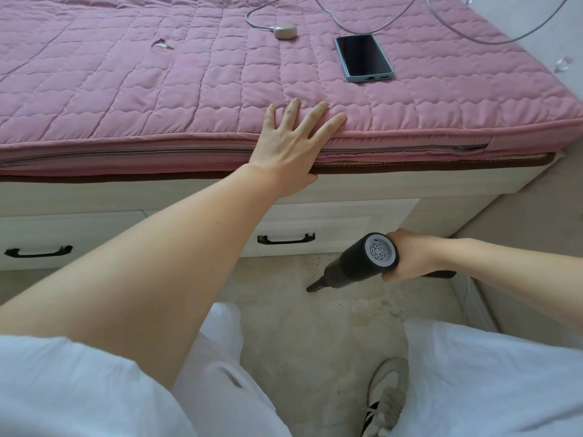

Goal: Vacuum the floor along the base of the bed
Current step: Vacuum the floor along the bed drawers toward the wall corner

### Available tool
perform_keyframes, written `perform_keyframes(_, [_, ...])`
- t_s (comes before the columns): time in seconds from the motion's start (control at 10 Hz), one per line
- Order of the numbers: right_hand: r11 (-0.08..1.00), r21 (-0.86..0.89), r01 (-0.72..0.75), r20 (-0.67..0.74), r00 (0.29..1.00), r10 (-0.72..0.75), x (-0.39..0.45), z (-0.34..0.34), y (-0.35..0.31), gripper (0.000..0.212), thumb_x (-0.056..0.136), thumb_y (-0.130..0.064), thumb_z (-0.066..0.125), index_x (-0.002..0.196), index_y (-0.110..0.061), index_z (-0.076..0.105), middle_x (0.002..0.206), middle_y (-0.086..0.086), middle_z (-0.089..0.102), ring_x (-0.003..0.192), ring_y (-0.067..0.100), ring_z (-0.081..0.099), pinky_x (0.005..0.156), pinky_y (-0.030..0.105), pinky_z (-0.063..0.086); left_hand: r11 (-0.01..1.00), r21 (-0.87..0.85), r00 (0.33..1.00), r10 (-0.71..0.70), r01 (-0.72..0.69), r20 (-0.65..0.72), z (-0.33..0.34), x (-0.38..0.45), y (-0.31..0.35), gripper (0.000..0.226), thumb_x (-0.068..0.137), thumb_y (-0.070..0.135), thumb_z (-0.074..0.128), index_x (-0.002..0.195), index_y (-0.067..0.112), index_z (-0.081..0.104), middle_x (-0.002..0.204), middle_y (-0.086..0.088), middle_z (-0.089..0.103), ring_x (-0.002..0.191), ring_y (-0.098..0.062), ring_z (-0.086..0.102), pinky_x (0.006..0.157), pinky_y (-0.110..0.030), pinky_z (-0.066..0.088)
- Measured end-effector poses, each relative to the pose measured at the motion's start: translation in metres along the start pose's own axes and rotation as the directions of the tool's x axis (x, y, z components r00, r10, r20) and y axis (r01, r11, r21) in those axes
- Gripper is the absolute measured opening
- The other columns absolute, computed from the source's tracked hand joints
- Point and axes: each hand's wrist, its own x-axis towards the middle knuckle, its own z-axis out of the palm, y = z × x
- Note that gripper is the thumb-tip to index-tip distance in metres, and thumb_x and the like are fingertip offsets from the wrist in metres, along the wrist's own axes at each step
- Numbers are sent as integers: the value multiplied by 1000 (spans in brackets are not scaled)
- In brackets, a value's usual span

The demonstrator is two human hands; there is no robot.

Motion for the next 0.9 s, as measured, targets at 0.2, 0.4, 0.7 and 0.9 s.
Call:
perform_keyframes(0.2, [999, -34, 23, -12, 1000, -24, 1, 3, -8, 23, 75, -24, 69, 94, -21, 57, 84, -2, 64, 76, 14, 61, 64, 27, 49, 1000, -2, 1000, -1, 1, 0, 0, 0, 0, 104, 81, 44, 71, 154, 32, -1, 163, -4, 5, 147, -42, 10, 114, -65, 14])
perform_keyframes(0.4, [998, -60, 15, 8, 1000, -15, 6, 3, -16, 28, 75, -24, 70, 100, -21, 58, 91, -2, 66, 83, 17, 64, 71, 29, 53, 1000, -5, 1000, 0, 0, 4, 1, 1, 0, 104, 81, 45, 71, 154, 32, -2, 163, -4, 5, 147, -42, 9, 115, -65, 13])
perform_keyframes(0.7, [998, -55, 4, -12, 1000, -4, 9, 3, -17, 32, 75, -23, 69, 104, -17, 59, 95, 3, 68, 86, 20, 65, 74, 33, 55, 1000, -3, 1000, -1, 1, 5, 1, 1, -1, 103, 82, 45, 70, 154, 32, -2, 163, -4, 4, 147, -42, 9, 114, -65, 14])
perform_keyframes(0.9, [998, -57, 34, -21, 999, -35, 18, 9, -23, 42, 74, -24, 71, 114, -27, 57, 102, -6, 66, 93, 14, 62, 83, 30, 55, 1000, -8, 1000, -1, 1, 11, 0, 1, -1, 103, 82, 45, 70, 154, 32, -2, 163, -4, 4, 147, -42, 9, 114, -65, 14])
